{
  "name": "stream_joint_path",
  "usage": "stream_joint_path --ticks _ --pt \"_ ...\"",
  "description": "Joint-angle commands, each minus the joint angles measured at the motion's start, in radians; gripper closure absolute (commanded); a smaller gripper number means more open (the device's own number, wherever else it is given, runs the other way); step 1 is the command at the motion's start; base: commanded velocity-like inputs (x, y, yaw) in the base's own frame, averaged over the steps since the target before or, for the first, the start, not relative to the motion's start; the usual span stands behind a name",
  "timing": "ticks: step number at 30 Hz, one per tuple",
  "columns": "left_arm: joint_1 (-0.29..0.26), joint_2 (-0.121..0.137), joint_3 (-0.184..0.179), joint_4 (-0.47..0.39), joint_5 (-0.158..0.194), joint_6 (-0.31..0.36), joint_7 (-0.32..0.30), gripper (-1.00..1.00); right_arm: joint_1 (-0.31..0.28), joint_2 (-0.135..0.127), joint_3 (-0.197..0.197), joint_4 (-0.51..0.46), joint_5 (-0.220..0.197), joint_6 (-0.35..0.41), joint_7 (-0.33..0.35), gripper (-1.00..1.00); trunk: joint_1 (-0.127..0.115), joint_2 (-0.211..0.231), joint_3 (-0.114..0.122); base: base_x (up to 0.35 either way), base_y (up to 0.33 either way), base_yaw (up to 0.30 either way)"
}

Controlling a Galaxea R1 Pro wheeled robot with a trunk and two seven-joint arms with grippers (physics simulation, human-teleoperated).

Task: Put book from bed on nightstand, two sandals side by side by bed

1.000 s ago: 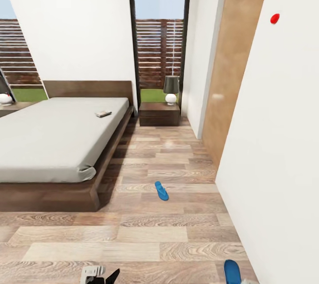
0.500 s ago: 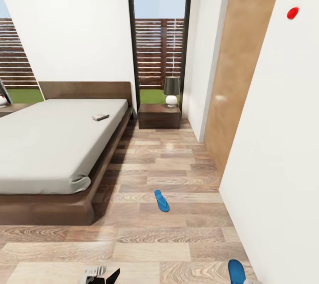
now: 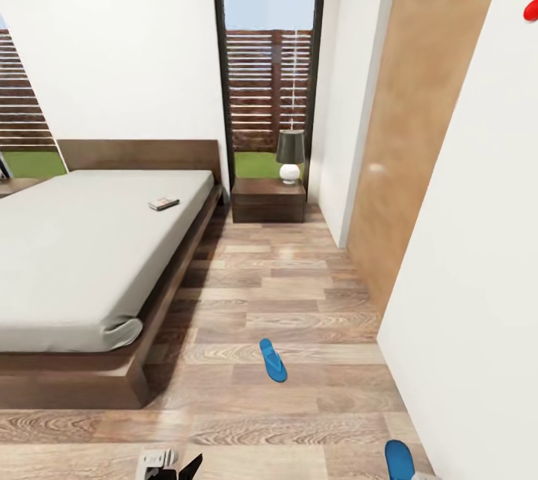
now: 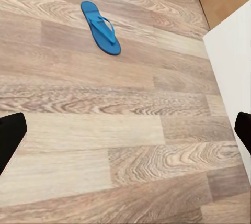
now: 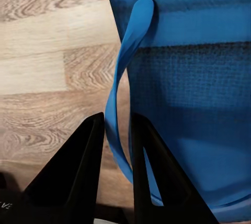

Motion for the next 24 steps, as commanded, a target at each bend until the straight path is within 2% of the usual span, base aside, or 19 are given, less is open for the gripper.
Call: stream_joint_path --ticks 1,24 --pt "0.000 0.000 0.001 0.001 0.005 -0.001 -0.005 -1.00 -0.001 0.000 0.006 0.002 -0.013 0.002 0.008 1.00 0.000 0.000 -0.001 0.314 -0.035 0.000" --pt "0.000 0.002 0.005 0.001 0.005 -0.001 -0.009 -1.00 -0.001 0.000 0.008 0.004 -0.013 0.002 0.008 1.00 0.000 0.000 -0.001 0.314 -0.060 0.000"
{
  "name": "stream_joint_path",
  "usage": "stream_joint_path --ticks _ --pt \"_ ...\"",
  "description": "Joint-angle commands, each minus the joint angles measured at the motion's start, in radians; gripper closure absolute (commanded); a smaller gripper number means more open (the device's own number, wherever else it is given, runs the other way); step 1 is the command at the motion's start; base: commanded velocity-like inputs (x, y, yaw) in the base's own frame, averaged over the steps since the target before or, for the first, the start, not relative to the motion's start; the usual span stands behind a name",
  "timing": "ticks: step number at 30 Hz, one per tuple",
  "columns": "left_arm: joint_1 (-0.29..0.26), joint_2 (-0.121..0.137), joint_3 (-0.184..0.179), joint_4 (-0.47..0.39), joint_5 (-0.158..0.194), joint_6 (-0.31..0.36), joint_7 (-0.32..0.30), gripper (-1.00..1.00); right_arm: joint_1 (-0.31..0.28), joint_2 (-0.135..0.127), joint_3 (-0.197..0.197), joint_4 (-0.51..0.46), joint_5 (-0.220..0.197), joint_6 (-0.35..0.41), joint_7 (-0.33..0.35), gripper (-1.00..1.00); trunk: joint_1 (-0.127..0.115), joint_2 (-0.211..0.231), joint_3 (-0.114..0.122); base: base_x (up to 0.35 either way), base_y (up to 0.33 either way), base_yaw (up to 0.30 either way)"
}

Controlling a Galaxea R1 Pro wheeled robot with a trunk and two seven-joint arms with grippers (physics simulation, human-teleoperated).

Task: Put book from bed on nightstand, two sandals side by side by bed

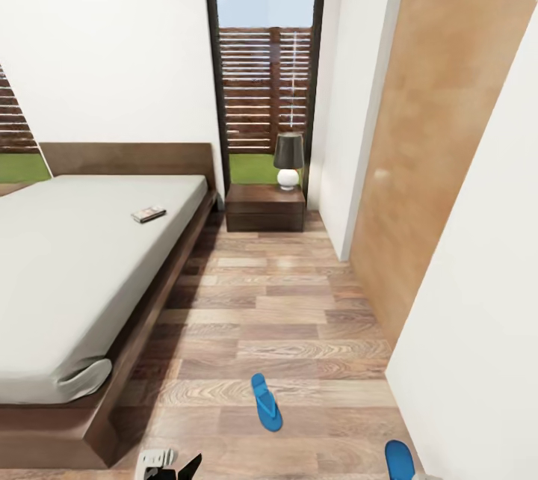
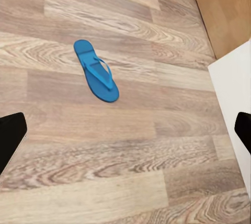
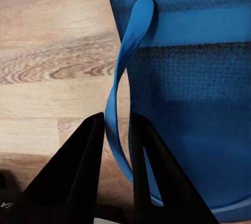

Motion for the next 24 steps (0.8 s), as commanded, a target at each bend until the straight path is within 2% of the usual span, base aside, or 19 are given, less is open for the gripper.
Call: stream_joint_path --ticks 1,7,15,24 --pt "-0.001 0.000 0.001 0.001 0.005 -0.001 -0.005 -1.00 -0.001 0.000 0.006 0.002 -0.013 0.002 0.008 1.00 0.000 0.000 -0.001 0.314 -0.004 0.000" --pt "-0.002 0.000 0.001 0.001 0.005 -0.001 -0.005 -1.00 -0.001 0.000 0.006 0.002 -0.013 0.002 0.008 1.00 0.000 0.000 -0.001 0.259 -0.001 0.000" --pt "-0.001 0.000 0.001 0.001 0.005 -0.001 -0.005 -1.00 -0.001 0.000 0.006 0.002 -0.013 0.002 0.008 1.00 0.000 0.000 -0.001 0.019 0.000 0.005" --pt "-0.001 0.000 0.001 0.001 0.005 -0.001 -0.005 -1.00 -0.001 0.000 0.006 0.002 -0.013 0.002 0.008 1.00 0.000 0.000 -0.001 0.001 0.000 0.202"
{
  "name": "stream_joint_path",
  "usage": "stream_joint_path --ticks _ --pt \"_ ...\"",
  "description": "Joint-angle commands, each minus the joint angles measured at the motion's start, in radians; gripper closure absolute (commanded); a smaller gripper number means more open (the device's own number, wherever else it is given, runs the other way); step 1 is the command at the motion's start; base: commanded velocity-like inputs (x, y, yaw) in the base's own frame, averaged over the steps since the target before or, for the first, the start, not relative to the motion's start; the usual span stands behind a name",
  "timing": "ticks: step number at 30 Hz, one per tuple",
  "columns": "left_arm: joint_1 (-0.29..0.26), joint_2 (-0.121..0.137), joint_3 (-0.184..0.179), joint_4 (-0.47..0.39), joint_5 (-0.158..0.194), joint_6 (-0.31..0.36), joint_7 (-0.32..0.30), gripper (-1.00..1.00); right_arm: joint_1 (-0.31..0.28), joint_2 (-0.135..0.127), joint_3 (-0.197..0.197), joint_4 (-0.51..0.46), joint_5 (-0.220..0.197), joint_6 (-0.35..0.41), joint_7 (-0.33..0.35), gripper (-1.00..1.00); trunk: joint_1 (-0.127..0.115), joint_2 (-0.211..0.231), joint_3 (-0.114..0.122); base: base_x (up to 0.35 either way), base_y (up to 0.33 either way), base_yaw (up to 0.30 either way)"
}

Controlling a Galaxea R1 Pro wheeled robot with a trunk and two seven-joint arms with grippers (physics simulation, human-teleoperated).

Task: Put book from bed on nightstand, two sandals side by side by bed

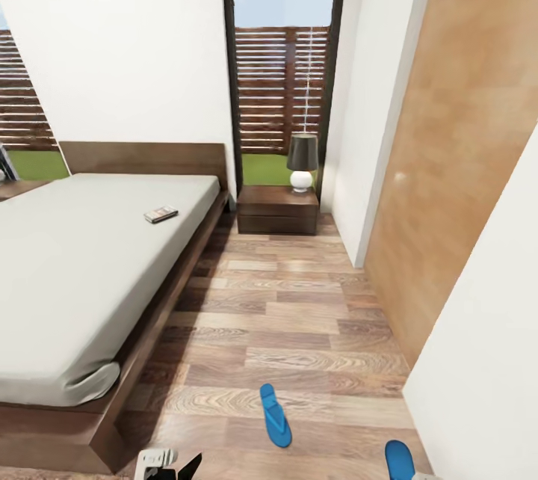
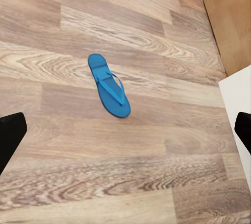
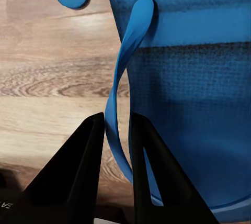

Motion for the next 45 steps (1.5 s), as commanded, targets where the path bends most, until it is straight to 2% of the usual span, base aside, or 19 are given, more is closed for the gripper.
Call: stream_joint_path --ticks 1,33,45 --pt "-0.001 0.000 0.001 0.001 0.005 -0.001 -0.005 -1.00 -0.001 0.000 0.006 0.002 -0.013 0.002 0.008 1.00 0.000 0.000 -0.001 0.000 0.000 0.170" --pt "0.000 0.000 0.001 0.001 0.004 -0.001 -0.003 -1.00 -0.001 0.000 0.006 0.002 -0.013 0.002 0.008 1.00 0.000 0.000 -0.001 0.088 -0.077 0.013" --pt "-0.001 0.000 0.001 0.001 0.004 -0.001 -0.003 -1.00 -0.001 0.000 0.006 0.002 -0.013 0.002 0.008 1.00 0.000 0.000 -0.001 0.002 -0.001 0.272"
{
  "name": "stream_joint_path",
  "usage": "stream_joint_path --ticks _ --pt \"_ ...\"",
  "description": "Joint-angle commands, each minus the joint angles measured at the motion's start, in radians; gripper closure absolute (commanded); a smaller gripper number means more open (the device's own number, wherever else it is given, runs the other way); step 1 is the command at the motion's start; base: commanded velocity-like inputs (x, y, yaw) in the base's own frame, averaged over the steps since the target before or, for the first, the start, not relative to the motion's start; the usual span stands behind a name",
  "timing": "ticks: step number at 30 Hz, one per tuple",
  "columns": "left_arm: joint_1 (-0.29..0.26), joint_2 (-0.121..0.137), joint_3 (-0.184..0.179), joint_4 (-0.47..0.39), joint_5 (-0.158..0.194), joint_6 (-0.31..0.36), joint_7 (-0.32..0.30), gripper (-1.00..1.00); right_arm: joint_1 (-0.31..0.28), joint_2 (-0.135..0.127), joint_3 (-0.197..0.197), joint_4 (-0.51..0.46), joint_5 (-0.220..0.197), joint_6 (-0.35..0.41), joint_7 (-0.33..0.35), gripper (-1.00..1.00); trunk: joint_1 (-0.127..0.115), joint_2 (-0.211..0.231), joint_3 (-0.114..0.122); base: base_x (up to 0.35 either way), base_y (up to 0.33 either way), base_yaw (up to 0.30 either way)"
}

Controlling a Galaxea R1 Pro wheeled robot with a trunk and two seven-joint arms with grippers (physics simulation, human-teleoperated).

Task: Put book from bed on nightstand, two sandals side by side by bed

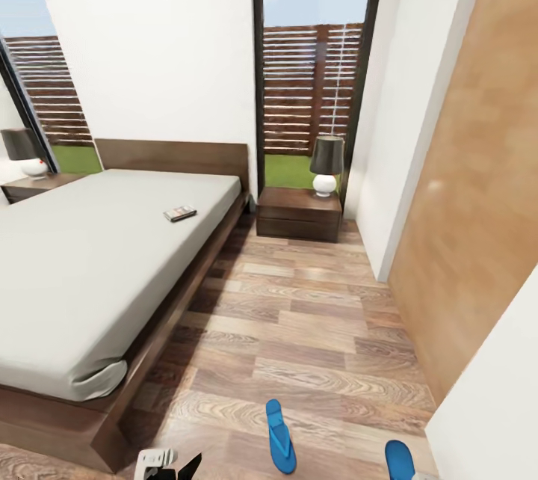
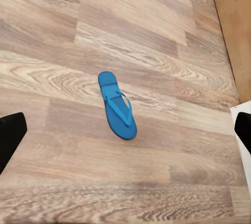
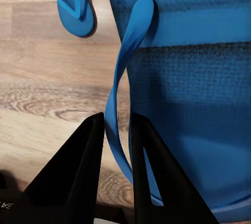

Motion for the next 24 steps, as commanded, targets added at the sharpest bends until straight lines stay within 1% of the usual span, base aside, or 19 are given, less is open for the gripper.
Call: stream_joint_path --ticks 1,5,7,11,20,24 --pt "-0.001 0.000 0.001 0.001 0.005 -0.001 -0.005 -1.00 -0.001 0.000 0.007 0.002 -0.013 0.002 0.008 1.00 0.000 0.000 -0.001 0.000 0.000 0.290" --pt "0.000 0.000 0.001 0.001 0.005 -0.001 -0.005 -1.00 -0.001 0.000 0.007 0.002 -0.013 0.002 0.008 1.00 0.000 0.000 -0.001 0.000 0.000 0.282" --pt "-0.001 0.000 0.001 0.001 0.005 -0.001 -0.005 -1.00 -0.001 0.000 0.006 0.002 -0.013 0.002 0.008 1.00 0.000 0.000 -0.001 0.000 0.000 0.132" --pt "-0.001 0.000 0.001 0.001 0.005 0.000 -0.004 -1.00 -0.001 0.000 0.006 0.002 -0.013 0.002 0.009 1.00 0.000 0.000 -0.001 0.051 -0.041 0.038" --pt "-0.001 0.000 0.001 0.001 0.005 0.000 -0.005 -1.00 -0.001 0.000 0.006 0.001 -0.013 0.002 0.010 1.00 0.000 0.000 -0.001 0.184 -0.129 0.006" --pt "-0.001 0.000 0.001 0.001 0.005 -0.001 -0.005 -1.00 -0.001 0.000 0.006 -0.001 -0.014 0.002 0.013 1.00 0.000 0.000 -0.001 0.054 -0.030 0.000"
